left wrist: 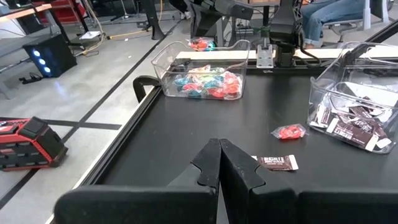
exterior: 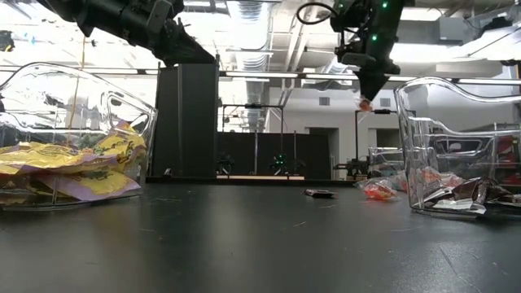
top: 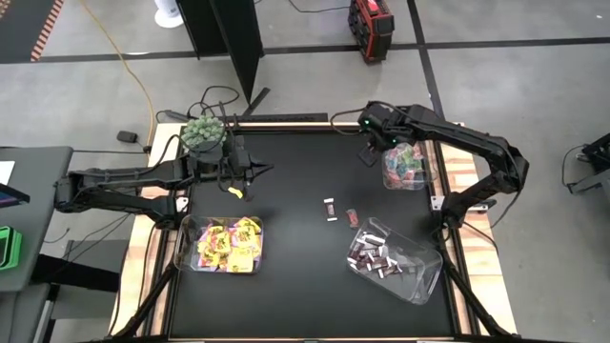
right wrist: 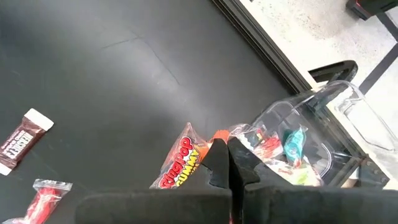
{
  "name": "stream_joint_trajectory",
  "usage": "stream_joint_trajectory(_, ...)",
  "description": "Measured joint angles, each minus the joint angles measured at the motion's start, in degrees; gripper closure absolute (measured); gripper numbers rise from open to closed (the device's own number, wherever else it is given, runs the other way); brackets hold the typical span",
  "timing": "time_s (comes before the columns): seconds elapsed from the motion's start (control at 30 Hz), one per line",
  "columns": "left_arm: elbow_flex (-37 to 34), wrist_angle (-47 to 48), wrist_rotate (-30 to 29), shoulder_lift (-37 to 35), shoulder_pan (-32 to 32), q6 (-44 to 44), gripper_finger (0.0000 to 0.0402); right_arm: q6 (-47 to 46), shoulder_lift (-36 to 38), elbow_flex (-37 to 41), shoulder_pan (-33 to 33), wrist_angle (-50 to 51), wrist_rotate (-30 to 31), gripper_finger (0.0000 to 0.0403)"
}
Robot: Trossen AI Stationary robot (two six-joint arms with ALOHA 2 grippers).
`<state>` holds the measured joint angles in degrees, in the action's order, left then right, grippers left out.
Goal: Sort candy
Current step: Put the orange candy in the top right transparent container
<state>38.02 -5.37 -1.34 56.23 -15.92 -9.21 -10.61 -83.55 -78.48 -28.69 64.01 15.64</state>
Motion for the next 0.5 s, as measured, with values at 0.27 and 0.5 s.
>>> stream_joint_trajectory(0.27, 0.00, -0.02, 0.02, 0.00, 0.00, -0.02, 0.0400, -1.68, 0.00, 0.00, -0.76, 2.58, 2.06, 0.0402)
stream_joint_trajectory(0.5, 0.00, -0.04, 0.00, 0.00, 0.00, 0.00, 0.0400, -10.14, -0.87, 0.57, -5.94, 14.59, 10.01, 0.0402)
